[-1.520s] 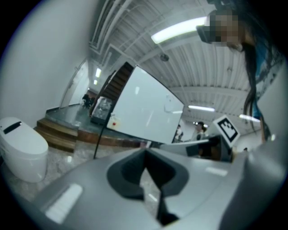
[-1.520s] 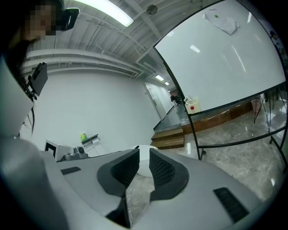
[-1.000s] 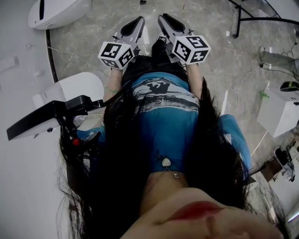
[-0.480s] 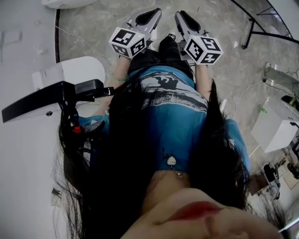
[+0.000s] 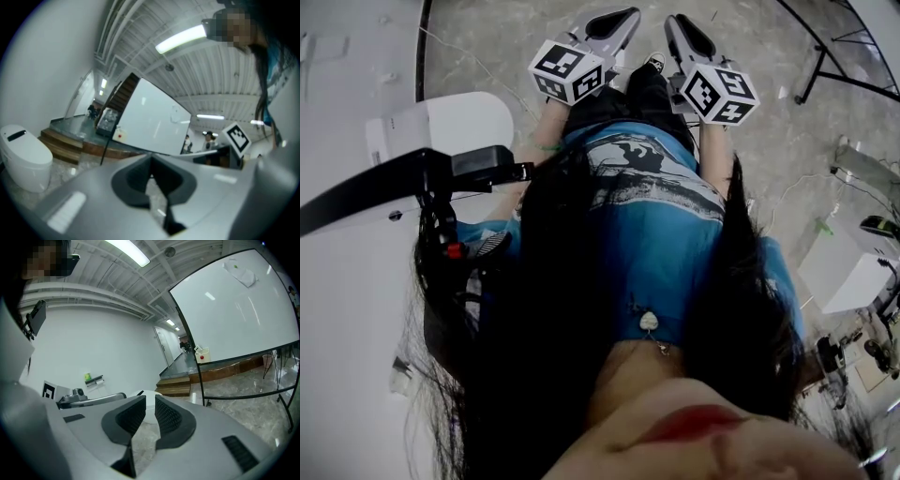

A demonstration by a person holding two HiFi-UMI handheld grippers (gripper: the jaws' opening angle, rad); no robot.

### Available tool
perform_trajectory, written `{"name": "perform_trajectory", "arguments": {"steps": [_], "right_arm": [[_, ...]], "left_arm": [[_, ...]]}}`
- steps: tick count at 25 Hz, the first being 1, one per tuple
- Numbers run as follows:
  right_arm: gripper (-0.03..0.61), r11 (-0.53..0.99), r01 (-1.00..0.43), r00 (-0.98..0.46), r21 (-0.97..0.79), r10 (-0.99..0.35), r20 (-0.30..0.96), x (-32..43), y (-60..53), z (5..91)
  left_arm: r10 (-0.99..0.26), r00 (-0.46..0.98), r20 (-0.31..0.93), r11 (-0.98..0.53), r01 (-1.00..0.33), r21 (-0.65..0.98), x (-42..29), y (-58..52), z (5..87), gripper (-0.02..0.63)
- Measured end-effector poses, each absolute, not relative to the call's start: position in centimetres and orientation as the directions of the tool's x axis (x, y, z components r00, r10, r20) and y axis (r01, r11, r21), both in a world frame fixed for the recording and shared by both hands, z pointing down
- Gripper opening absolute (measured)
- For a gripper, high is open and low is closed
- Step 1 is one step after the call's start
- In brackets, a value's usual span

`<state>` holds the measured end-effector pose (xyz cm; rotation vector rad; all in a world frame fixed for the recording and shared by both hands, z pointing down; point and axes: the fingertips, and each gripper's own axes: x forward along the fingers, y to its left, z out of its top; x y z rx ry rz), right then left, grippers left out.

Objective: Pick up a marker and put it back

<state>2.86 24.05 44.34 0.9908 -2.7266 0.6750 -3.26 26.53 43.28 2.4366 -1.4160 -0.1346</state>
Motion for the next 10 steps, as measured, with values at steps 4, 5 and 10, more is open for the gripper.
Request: {"name": "perform_trajectory", "arguments": {"steps": [4, 5, 10], "right_arm": [[0.066, 0.671, -0.647, -0.763, -0.362, -0.573, 0.299, 3.14, 24.25, 44.53], [0.066, 0.67, -0.649, -0.761, -0.362, -0.575, 0.3, 3.17, 24.28, 44.64], [0.066, 0.669, -0.649, -0.761, -0.362, -0.577, 0.297, 2.44, 24.05, 44.91]], "left_arm": [[-0.852, 0.517, 0.084, -0.469, -0.824, 0.319, -2.84, 26.47, 43.47, 0.003], [-0.85, 0.52, 0.085, -0.471, -0.823, 0.319, -2.81, 26.49, 43.56, 0.003], [-0.85, 0.519, 0.088, -0.47, -0.823, 0.319, -3.59, 26.48, 43.94, 0.003]]}}
